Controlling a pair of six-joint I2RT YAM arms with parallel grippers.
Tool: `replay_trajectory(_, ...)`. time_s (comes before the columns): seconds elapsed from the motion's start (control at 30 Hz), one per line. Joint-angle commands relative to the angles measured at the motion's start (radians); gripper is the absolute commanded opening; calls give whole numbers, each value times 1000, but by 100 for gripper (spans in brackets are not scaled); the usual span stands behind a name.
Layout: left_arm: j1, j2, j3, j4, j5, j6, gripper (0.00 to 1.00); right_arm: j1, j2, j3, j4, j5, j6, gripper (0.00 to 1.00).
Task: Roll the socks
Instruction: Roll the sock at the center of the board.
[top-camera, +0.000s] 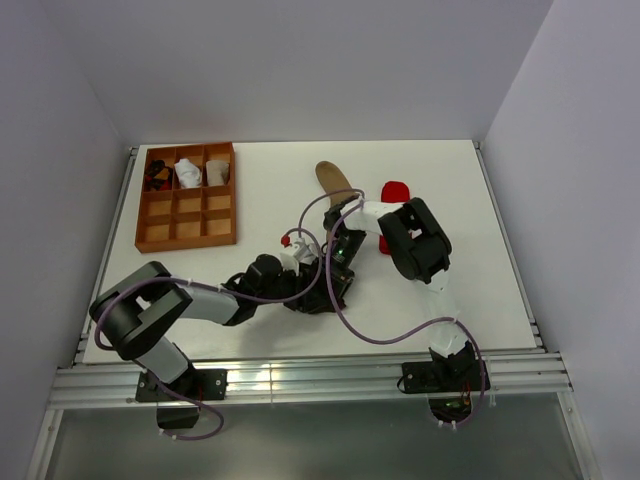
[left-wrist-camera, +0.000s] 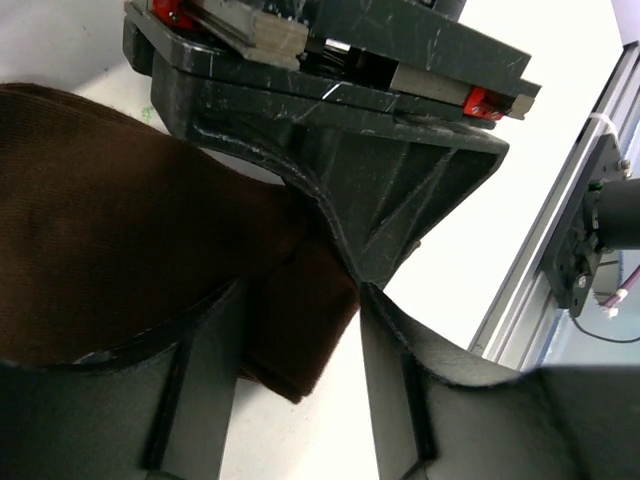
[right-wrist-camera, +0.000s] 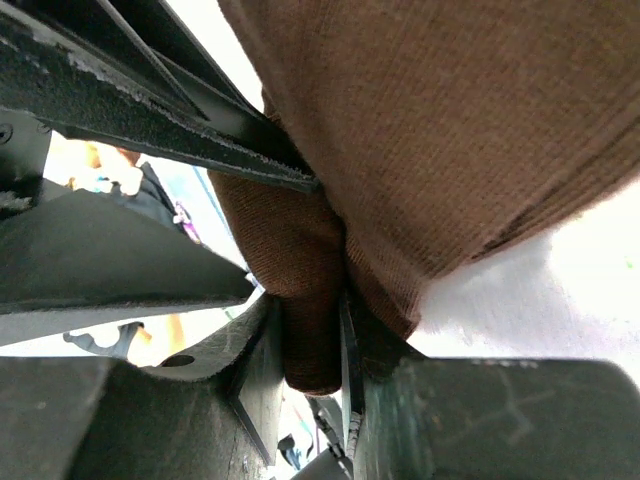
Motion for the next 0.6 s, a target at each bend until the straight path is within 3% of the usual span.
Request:
replay_trajectory(0.0, -18, 35, 8, -44, 17, 30, 49, -4, 16, 35, -4, 17, -12, 1)
replay_trajectory(0.17, -40, 90, 31, -71, 11, 30, 43, -6, 5, 34, 11, 22, 6, 2)
replay_trajectory(0.3, -55, 129, 39, -79, 2, 19, 26, -6, -7, 29, 31, 33, 23, 2)
replay_trajectory(0.43, -57, 147, 37, -85, 5, 13, 1, -16, -50, 8, 78, 33, 52, 20)
replay_trajectory(0.5, -57, 159, 39, -82, 17, 16, 0, -39, -66, 6, 82, 27, 52, 32)
replay_trajectory(0.57, -57, 161, 31, -67, 29, 18, 0, -62, -90, 9, 85, 16, 51, 38)
